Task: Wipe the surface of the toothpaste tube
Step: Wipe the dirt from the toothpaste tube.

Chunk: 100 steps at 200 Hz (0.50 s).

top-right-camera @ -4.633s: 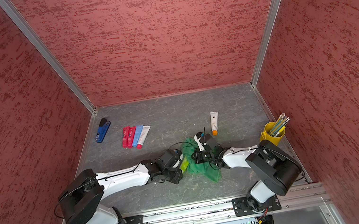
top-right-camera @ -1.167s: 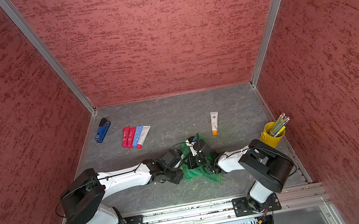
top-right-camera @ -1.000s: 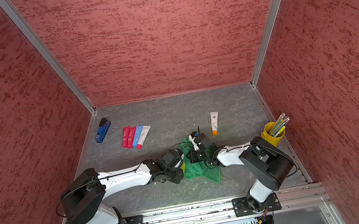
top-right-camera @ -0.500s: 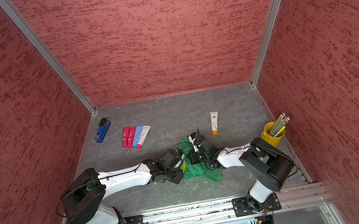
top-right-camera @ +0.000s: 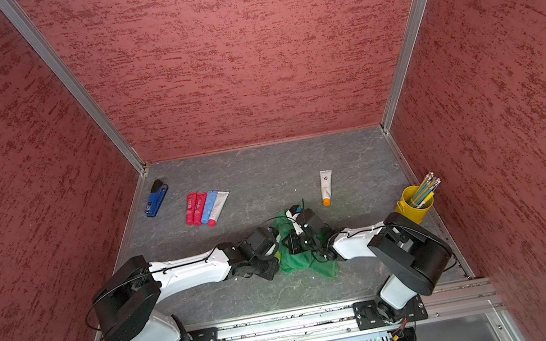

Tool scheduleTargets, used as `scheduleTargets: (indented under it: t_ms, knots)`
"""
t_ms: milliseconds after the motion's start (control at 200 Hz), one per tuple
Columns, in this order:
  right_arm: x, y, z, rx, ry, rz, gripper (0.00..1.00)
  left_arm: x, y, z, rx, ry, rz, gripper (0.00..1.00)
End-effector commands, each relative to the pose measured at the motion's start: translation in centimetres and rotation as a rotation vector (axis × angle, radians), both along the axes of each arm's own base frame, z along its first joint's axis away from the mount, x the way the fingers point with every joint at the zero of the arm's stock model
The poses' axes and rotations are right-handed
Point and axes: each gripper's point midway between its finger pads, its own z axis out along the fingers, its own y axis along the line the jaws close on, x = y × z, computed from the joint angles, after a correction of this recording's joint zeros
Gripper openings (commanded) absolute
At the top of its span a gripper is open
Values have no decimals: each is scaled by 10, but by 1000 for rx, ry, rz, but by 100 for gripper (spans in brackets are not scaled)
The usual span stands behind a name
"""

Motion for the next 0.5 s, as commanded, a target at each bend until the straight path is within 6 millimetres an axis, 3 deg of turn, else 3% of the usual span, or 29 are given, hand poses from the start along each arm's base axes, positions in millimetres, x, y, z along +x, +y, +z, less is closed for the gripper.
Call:
scheduleTargets:
  t_ms: [0, 105, 230, 366, 496]
  knots:
    - [10, -35, -20, -145, 65, -57, 0, -14, 8, -20, 44, 57, -25, 0]
    - [18, -38, -26, -188, 65, -66, 0, -14, 8, -19, 41, 53, -21, 0]
    - [5, -29, -32, -137, 99, -25, 0, -14, 9, -17, 33, 51, -18, 0]
    - [-36, -9, -34, -75, 148, 67, 0, -15, 8, -19, 35, 60, -25, 0]
    - [-85, 24, -29, 37, 201, 176, 0, -13, 8, -19, 32, 57, -23, 0]
